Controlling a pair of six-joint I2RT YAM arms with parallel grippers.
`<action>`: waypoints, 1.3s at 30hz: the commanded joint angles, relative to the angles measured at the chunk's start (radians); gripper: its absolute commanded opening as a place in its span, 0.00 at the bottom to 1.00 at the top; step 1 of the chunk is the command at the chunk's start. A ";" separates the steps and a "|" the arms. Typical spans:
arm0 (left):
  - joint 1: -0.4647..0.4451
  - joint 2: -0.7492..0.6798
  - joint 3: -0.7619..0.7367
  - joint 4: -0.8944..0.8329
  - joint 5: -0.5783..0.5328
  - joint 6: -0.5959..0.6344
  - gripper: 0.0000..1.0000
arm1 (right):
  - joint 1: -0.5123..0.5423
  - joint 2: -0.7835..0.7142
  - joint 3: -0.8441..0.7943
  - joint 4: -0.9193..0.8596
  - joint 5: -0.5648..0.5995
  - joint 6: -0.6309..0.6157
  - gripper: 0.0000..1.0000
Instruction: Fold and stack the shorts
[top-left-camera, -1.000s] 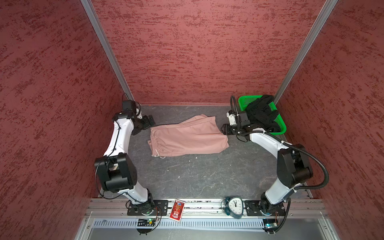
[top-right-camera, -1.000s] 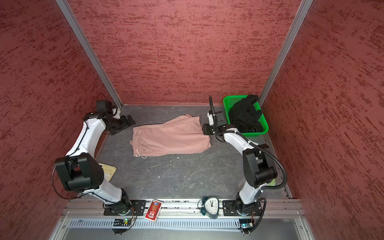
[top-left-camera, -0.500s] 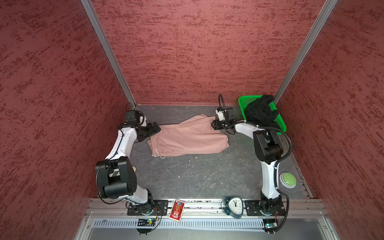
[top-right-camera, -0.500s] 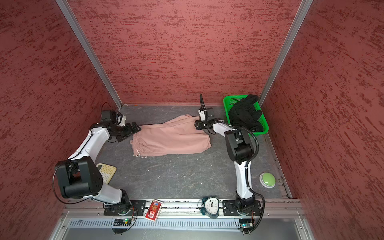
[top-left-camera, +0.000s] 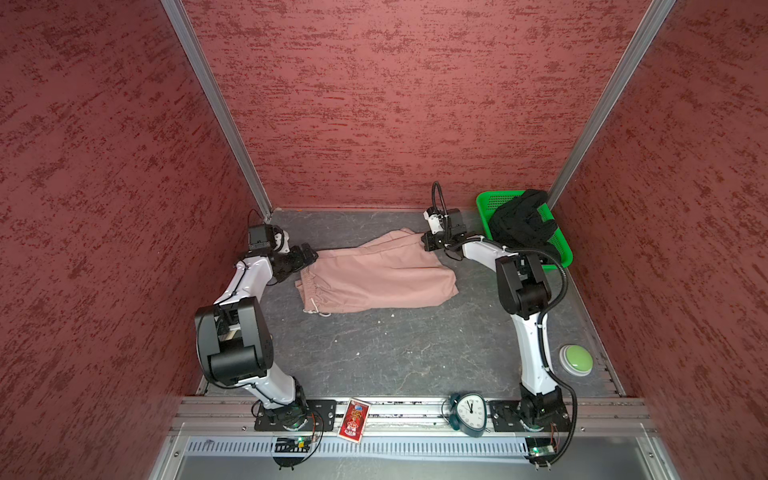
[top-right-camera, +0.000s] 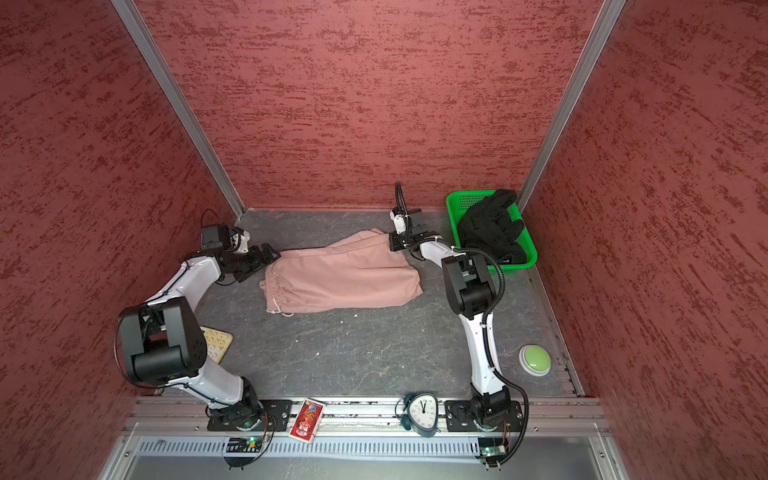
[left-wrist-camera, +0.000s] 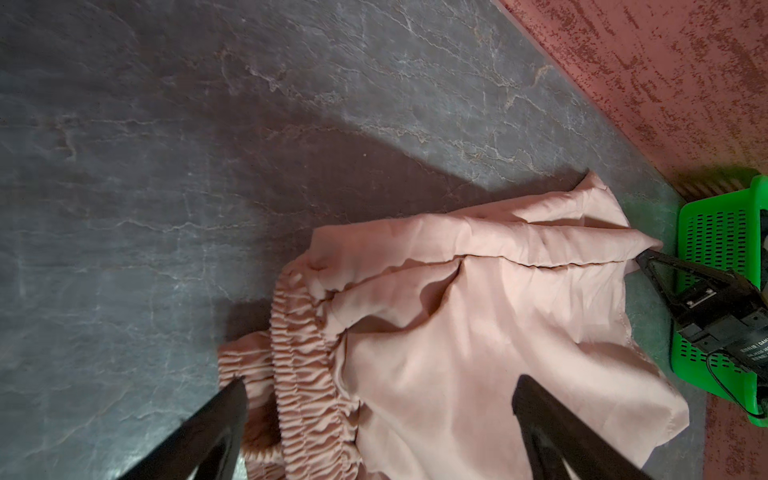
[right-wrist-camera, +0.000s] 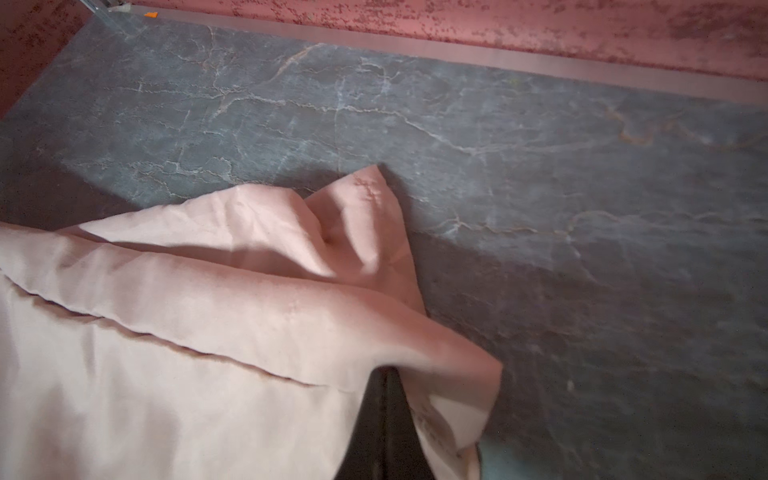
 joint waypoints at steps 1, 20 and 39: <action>0.001 0.029 -0.003 0.063 0.039 0.021 0.99 | 0.001 -0.026 0.034 0.006 -0.023 -0.019 0.00; -0.005 0.064 -0.009 0.073 0.070 0.036 0.76 | -0.029 -0.041 0.038 -0.090 0.076 -0.060 0.59; -0.005 0.067 0.004 0.045 0.069 0.048 0.65 | -0.043 0.016 0.050 0.007 -0.119 0.008 0.00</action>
